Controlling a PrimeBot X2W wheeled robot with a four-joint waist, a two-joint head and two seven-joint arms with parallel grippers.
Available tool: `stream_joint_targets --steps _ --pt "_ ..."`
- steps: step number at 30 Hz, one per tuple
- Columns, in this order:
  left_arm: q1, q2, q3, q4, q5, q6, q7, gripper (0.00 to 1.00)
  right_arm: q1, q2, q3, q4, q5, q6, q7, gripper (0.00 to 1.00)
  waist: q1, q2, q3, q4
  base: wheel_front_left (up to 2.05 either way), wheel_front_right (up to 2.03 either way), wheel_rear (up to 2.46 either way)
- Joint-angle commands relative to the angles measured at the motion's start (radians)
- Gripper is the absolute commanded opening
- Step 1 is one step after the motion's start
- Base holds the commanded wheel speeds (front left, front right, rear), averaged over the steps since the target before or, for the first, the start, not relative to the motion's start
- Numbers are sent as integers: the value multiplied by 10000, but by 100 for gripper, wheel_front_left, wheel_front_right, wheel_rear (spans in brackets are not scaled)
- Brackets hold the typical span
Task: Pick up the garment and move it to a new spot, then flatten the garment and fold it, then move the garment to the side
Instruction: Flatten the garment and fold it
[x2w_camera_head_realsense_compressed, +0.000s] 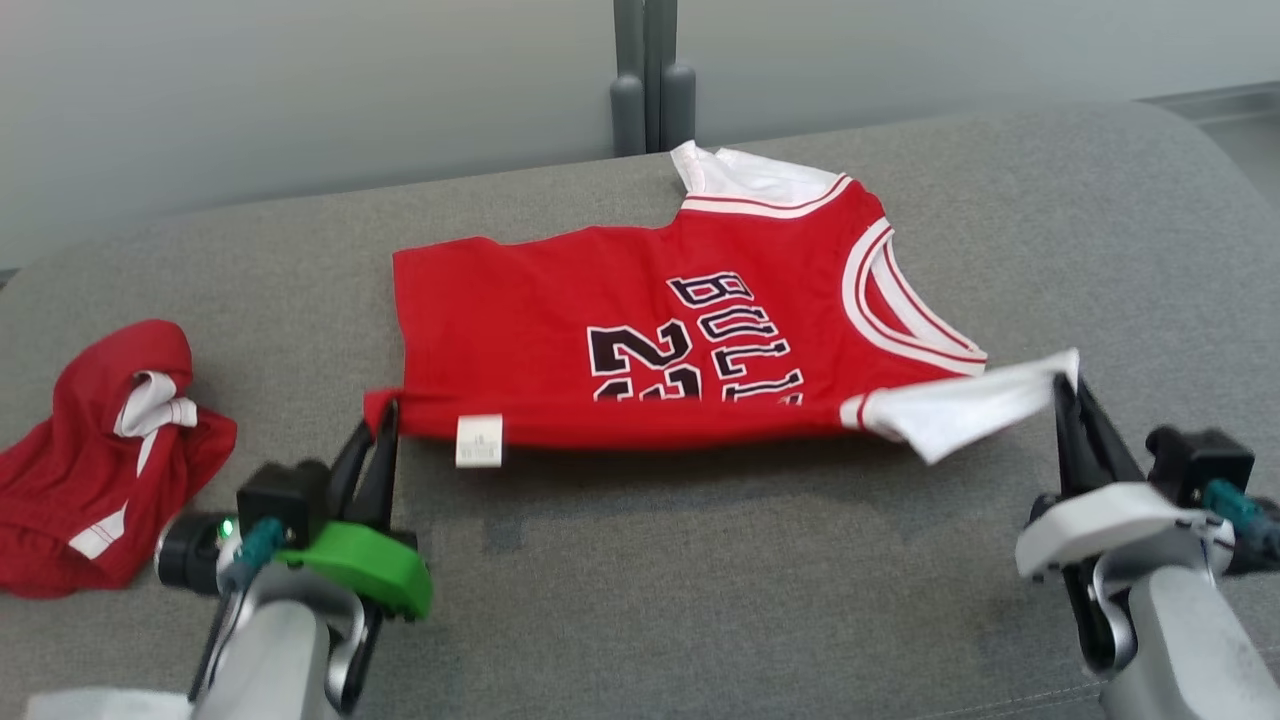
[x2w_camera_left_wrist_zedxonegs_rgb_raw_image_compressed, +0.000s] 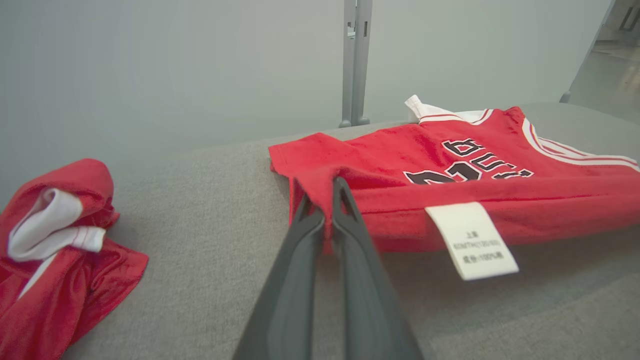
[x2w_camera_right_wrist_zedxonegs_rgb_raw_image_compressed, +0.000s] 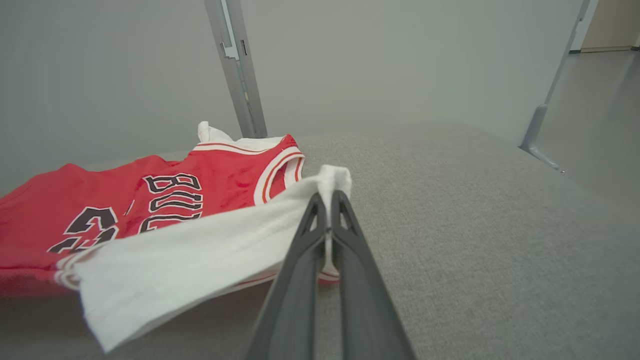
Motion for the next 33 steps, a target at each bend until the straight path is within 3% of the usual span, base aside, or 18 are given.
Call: stream_joint_targets --steps 1,11,21,27,33 --pt "-593 173 -35 -8 45 24 6 0 -476 -103 62 -32 -47 -15 -26 0 0 0 1189 233 0 0 0" --pt "-6242 1581 -476 880 268 25 5 0 -6145 -1306 365 894 133 -16 -26 0 0 0 3955 431 0 0 0" --pt "-10952 2397 -1438 2543 1026 28 21 0 -10802 -1887 401 2474 -1277 -18 -27 0 0 0 4567 528 0 0 0" --pt "-12615 2455 -1537 2406 1440 422 12 0 -12522 -2152 -218 2515 -2042 -21 -26 0 0 0 4473 473 0 0 0" --pt "-12307 2496 -1533 2141 1244 366 15 0 -12847 -2212 -909 1990 -2607 -21 -14 0 0 0 4524 358 0 0 0"
